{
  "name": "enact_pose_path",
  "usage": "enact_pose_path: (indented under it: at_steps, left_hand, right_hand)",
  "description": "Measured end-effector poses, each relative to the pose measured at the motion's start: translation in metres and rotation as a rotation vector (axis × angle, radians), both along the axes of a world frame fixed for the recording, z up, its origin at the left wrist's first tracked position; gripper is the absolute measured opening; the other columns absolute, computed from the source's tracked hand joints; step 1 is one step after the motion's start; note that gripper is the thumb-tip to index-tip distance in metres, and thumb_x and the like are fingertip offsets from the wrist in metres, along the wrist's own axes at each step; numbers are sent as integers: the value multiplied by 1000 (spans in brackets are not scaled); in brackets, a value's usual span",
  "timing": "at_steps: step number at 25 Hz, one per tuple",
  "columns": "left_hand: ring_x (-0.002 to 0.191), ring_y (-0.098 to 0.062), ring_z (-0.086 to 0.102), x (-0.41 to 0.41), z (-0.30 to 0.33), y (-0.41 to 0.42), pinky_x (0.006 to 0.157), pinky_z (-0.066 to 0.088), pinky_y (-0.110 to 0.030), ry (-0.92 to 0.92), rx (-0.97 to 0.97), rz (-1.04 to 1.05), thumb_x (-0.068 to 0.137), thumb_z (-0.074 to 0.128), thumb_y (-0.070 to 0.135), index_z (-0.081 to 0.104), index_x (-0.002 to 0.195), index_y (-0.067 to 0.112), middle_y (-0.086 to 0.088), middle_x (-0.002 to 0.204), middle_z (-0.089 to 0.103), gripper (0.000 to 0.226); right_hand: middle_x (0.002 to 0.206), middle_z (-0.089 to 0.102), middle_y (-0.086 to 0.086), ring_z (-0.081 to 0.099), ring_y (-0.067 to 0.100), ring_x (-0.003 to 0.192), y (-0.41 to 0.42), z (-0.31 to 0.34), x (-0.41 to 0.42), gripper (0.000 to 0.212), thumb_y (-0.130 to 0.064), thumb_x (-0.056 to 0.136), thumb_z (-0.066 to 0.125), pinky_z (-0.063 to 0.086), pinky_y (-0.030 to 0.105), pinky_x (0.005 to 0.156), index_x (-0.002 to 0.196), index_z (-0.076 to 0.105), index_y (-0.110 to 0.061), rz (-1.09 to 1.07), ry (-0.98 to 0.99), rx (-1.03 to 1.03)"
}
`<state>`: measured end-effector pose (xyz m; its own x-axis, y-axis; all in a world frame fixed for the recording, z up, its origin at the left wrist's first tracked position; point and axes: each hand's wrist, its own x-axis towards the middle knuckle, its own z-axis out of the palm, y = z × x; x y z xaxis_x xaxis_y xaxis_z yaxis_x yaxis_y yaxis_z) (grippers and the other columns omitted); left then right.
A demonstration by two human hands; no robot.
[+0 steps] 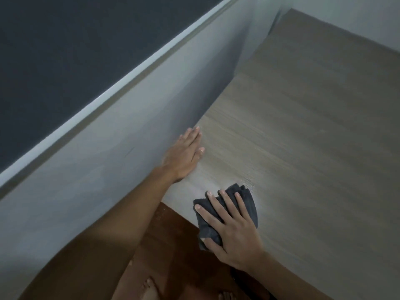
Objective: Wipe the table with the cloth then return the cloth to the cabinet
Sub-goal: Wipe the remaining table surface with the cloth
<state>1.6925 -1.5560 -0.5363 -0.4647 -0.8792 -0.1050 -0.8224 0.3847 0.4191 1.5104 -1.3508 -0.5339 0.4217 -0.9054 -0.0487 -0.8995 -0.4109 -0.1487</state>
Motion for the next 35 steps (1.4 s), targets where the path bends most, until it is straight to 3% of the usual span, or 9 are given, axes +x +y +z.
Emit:
enact_pose_path:
  at_steps: [5, 10, 18, 23, 31, 35]
  left_hand:
    - [154, -17, 1, -13, -2, -75, 123, -4, -35, -92, -112, -355, 108, 24, 32, 11, 158, 10, -3, 167, 1, 57]
    - [154, -17, -2, -22, -3, -125, 120, -9, -30, -174, -147, -570, 108, 21, 31, 5, 158, 11, -3, 167, -3, 57]
    - [149, -6, -13, -49, -6, -162, 117, -17, -22, -139, -144, -597, 108, 20, 33, 0, 159, 12, -2, 167, -8, 58]
    - [153, -14, -10, -72, -3, -192, 123, -11, -36, -167, -127, -663, 108, 18, 34, -2, 159, 12, -3, 167, -8, 59]
    - [154, -18, -4, -97, -9, -231, 122, -9, -44, -157, -150, -737, 107, 20, 34, 3, 159, 12, -3, 167, -4, 59]
    - [153, -17, -5, -99, -11, -233, 123, -10, -45, -133, -132, -743, 107, 19, 34, 1, 159, 13, -2, 167, -7, 59]
  right_hand:
    - [169, 22, 0, 16, 31, 157, -11, 1, 36, 71, -66, 97, 46, 18, 63, 123, 160, 28, -39, -202, 2, -25]
    - [168, 27, 3, 20, 33, 156, -18, -2, 76, 72, -69, 95, 47, 22, 64, 121, 158, 34, -36, -373, -26, -51]
    - [165, 33, 8, 28, 36, 153, -50, -12, 132, 76, -73, 92, 49, 29, 66, 117, 156, 42, -32, -628, -98, -155]
    - [165, 33, 8, 29, 38, 152, -97, -10, 156, 76, -70, 90, 54, 25, 67, 118, 155, 44, -31, -889, -139, -173]
    - [167, 28, 12, 21, 41, 154, -219, -11, 140, 73, -62, 93, 46, 12, 65, 121, 158, 39, -28, -1143, -64, -146]
    - [169, 24, 8, 19, 37, 156, -154, -9, 197, 80, -56, 88, 58, 18, 65, 121, 160, 33, -31, -1092, -91, -135]
